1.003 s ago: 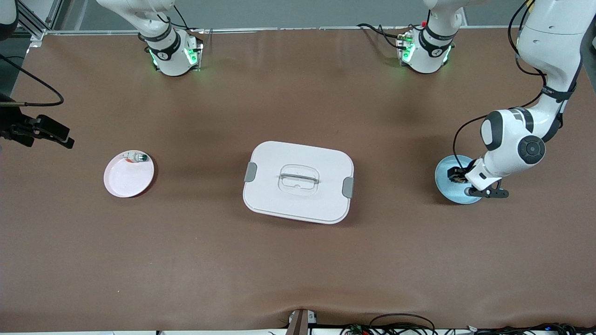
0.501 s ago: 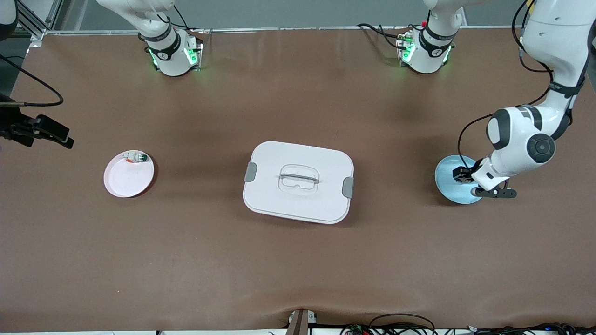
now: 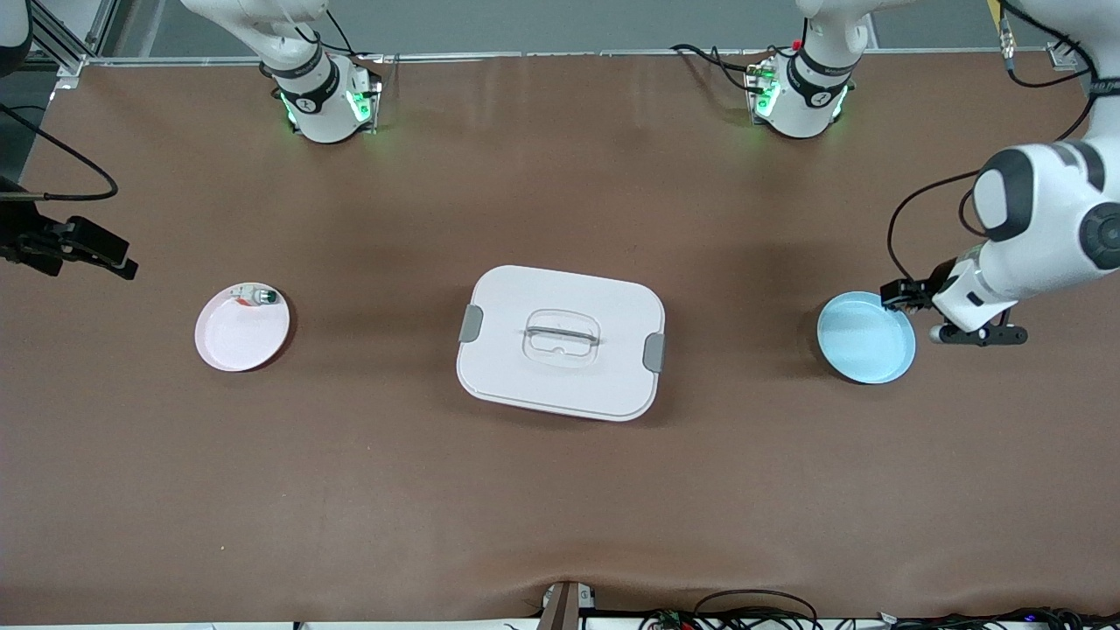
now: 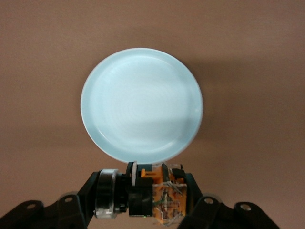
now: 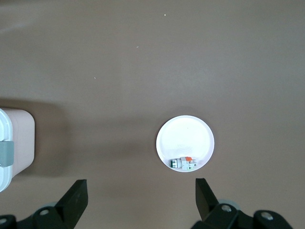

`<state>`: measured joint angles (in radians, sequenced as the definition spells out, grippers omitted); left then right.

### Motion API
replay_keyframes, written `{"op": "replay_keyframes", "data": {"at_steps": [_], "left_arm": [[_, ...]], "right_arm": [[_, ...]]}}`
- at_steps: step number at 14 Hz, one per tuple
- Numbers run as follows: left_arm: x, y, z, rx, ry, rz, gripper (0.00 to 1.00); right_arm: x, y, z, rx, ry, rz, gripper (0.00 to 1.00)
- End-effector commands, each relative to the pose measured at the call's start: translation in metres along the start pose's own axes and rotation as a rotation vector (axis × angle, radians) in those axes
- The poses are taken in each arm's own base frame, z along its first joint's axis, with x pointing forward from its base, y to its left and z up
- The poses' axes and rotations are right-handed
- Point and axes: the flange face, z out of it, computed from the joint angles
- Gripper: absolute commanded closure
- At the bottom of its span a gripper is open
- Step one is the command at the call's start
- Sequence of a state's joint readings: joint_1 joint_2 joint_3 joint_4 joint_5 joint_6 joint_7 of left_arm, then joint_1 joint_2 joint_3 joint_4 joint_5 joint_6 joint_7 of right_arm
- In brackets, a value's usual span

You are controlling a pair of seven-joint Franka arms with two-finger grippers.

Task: Transfer orange switch to right arm and place
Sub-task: 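Lift the orange switch off the blue plate with the left gripper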

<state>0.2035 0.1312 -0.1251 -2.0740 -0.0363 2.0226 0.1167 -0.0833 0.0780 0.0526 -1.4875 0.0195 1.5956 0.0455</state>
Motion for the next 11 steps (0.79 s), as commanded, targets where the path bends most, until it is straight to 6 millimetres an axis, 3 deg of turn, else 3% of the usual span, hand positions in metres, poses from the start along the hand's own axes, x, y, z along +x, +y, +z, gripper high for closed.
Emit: {"op": "replay_keyframes", "data": {"at_steps": [1,3,5,8,11], "left_arm": [[-0.016,0.021,-0.062,-0.071,-0.046,-0.016,0.69],[-0.03,0.035,-0.106,-0.118,-0.061,-0.046,0.69],[-0.042,0.067,-0.151,-0.166,-0.077,-0.076,0.69],[-0.056,0.137,-0.221,-0.245,-0.088,-0.192,0.69],[-0.066,0.208,-0.257,-0.358,-0.114,-0.364,0.69]], "right_arm": [[0.001,0.001,-0.003,0.005,-0.001,0.003,0.0],[0.001,0.001,-0.004,0.005,0.0,-0.009,0.0],[0.002,0.002,-0.004,-0.007,0.004,-0.011,0.0],[0.003,0.004,-0.005,-0.002,0.013,-0.006,0.0],[0.005,0.006,0.0,0.006,0.004,0.001,0.0]]}}
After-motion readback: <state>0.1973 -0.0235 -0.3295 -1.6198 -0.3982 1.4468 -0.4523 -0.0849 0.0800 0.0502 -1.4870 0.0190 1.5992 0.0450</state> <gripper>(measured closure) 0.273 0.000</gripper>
